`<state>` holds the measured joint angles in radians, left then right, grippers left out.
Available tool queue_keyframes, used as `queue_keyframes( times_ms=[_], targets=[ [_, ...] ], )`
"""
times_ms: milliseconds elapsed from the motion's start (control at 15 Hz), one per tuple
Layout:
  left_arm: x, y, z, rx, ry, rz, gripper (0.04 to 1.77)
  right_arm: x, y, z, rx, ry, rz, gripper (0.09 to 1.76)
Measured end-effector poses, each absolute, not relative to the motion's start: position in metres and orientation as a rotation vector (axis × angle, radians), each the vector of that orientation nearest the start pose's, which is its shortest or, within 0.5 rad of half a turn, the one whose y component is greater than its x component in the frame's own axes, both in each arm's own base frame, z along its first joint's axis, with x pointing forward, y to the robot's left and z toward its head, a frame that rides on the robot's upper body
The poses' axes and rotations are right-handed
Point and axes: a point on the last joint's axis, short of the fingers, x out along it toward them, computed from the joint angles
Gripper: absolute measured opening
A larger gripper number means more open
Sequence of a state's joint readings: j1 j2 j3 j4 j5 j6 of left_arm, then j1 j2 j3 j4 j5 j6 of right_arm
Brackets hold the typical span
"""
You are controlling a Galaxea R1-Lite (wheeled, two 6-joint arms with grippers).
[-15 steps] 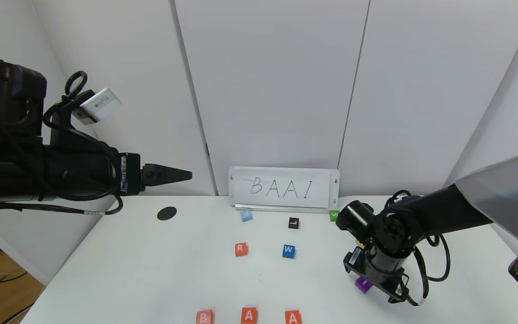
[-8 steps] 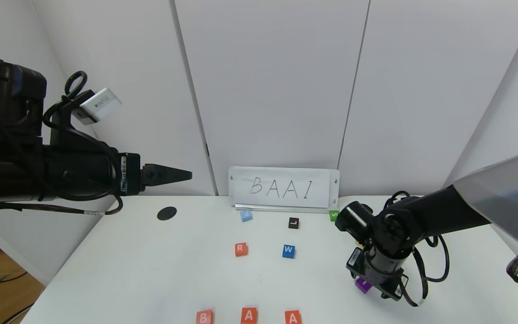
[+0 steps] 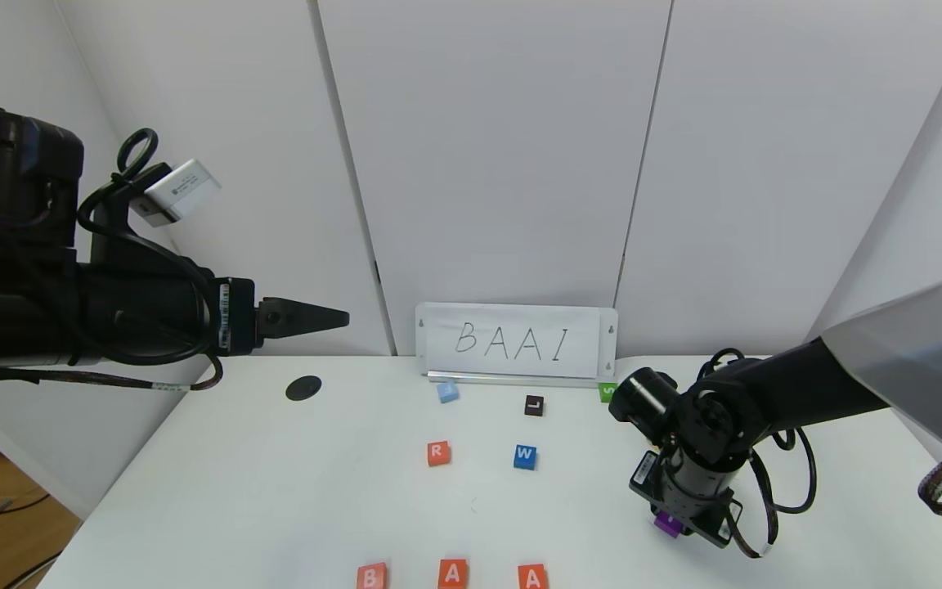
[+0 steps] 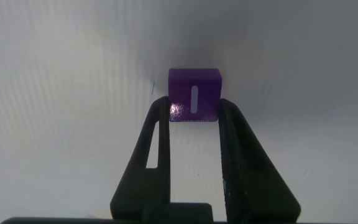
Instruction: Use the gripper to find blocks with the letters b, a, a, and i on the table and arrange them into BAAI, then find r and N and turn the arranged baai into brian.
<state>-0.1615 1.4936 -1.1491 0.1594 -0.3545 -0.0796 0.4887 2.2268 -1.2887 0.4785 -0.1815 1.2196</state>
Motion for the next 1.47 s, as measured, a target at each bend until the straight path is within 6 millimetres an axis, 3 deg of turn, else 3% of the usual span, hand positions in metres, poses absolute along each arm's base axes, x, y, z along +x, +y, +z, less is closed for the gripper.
queue_keyframes(
  times_ms=[400, 933, 1467],
  targets=[
    [0.251, -0.048, 0.262, -0.126, 0.526, -0.482, 1.72, 0.319, 0.17, 0.043, 0.54, 1.255, -0.544, 0.53],
    [0.251, -0.048, 0.262, -0.126, 0.525, -0.481, 1.72, 0.292, 0.185, 0.076, 0.406, 1.273, -0.399, 0.53],
    [0.252, -0.048, 0.261, -0.123, 0.531, -0.482, 1.72, 0.278, 0.199, 0.077, 0.229, 1.303, -0.237, 0.53]
  ],
)
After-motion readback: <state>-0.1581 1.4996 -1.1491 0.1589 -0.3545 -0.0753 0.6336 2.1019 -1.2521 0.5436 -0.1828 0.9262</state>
